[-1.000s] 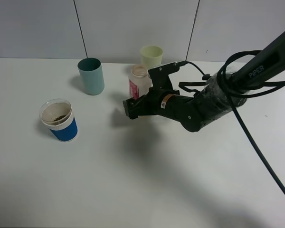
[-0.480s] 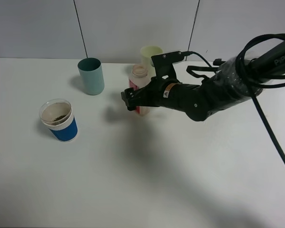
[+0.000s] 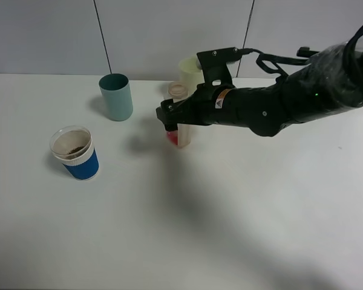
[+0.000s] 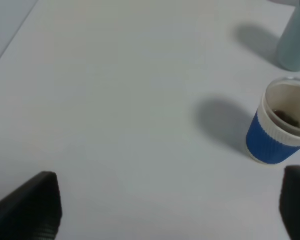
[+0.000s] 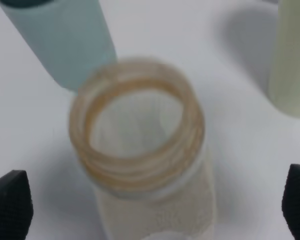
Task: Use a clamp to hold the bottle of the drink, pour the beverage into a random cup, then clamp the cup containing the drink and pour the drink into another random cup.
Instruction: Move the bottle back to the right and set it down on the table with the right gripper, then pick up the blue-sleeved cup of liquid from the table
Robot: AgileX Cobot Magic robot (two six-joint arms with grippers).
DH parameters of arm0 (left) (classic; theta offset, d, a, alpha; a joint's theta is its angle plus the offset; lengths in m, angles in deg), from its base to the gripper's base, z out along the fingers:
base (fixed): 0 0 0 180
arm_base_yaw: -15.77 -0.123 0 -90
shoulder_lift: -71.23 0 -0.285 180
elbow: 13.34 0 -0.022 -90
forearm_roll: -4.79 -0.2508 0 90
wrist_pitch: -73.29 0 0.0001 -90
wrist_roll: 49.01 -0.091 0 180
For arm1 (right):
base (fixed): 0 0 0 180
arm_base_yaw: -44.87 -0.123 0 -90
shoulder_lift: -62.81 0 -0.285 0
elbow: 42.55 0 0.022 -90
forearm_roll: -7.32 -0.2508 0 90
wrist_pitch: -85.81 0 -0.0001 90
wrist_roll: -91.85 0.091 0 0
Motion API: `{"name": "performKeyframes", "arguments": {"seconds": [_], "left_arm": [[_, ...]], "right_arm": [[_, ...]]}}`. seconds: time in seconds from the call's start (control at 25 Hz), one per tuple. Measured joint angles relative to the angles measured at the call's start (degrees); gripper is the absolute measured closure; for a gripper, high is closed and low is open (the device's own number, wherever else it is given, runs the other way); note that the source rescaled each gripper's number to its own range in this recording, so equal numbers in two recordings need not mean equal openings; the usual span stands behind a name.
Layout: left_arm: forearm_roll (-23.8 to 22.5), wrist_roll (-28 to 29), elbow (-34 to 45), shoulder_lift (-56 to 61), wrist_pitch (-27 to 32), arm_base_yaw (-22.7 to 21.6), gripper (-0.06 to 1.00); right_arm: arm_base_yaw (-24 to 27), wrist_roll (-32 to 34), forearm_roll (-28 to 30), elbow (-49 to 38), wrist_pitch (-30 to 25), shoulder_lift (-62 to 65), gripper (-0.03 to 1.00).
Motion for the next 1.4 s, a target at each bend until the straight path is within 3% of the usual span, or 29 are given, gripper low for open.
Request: {"name": "performKeyframes", "arguments": {"seconds": [0.32, 1.08, 1.4], "left_arm": [[0.0, 0.0, 0.0, 0.0, 0.0, 0.0, 0.32], [0.0, 0.0, 0.0, 0.0, 0.0, 0.0, 0.32], [0.0, 0.0, 0.0, 0.0, 0.0, 0.0, 0.32]], "right_arm": [[-0.51, -2.09, 0.1, 0.0, -8.2, 7.65, -0.03], [-0.69, -2.09, 0.51, -0.02, -18.93, 32.04, -0.03], [-0.69, -2.09, 4.94, -0.02, -26.81, 37.55, -0.03]]}}
